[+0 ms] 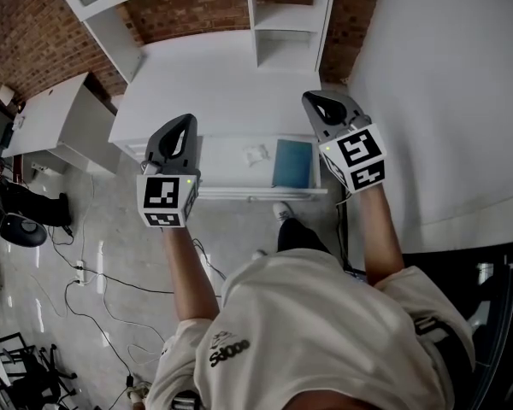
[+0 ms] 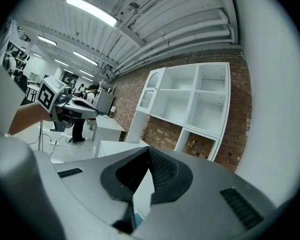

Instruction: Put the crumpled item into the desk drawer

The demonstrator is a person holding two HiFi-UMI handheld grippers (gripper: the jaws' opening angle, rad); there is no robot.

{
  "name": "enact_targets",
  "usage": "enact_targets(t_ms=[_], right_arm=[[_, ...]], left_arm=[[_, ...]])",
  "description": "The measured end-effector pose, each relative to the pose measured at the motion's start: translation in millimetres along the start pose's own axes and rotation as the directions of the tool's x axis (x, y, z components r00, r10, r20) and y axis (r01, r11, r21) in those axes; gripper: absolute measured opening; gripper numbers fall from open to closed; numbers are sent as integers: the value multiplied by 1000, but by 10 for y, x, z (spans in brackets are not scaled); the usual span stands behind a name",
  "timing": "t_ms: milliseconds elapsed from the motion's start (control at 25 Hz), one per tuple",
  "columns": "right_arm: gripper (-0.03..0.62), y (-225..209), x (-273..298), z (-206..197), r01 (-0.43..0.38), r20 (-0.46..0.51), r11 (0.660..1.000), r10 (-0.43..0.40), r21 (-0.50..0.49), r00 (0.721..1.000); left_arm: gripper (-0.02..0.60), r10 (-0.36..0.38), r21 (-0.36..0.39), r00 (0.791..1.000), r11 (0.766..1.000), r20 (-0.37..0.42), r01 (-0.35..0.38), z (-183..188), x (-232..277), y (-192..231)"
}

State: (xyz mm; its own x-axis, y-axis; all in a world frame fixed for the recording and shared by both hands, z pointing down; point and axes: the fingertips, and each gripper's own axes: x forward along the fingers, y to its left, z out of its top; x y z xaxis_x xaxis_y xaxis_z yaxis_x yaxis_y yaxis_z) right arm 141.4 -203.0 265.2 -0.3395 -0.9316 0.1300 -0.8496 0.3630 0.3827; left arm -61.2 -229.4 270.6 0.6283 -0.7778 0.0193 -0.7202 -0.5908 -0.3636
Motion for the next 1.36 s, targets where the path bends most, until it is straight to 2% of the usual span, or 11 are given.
enact_targets(t_ms=[160,360,680,1360], right_arm=[[6,50,-47,55,-9,7,1000,9,-6,1000],[6,66,-59,-20,-17,-15,1000,17,-4,1000],[6,115,18,-110,-44,-26,999,44,12,999],[6,270,276,-243,-97,-57,995,98,23,994]], left_arm=[[18,-29,14,999,999,23,29,104,11,-100],[18,-51,53,999,997,6,50,100,66,-231],[18,-62,32,998,998,-7,62,6,71,-263],[18,-37,-6,998,999,-45,37,-259,38,-93]])
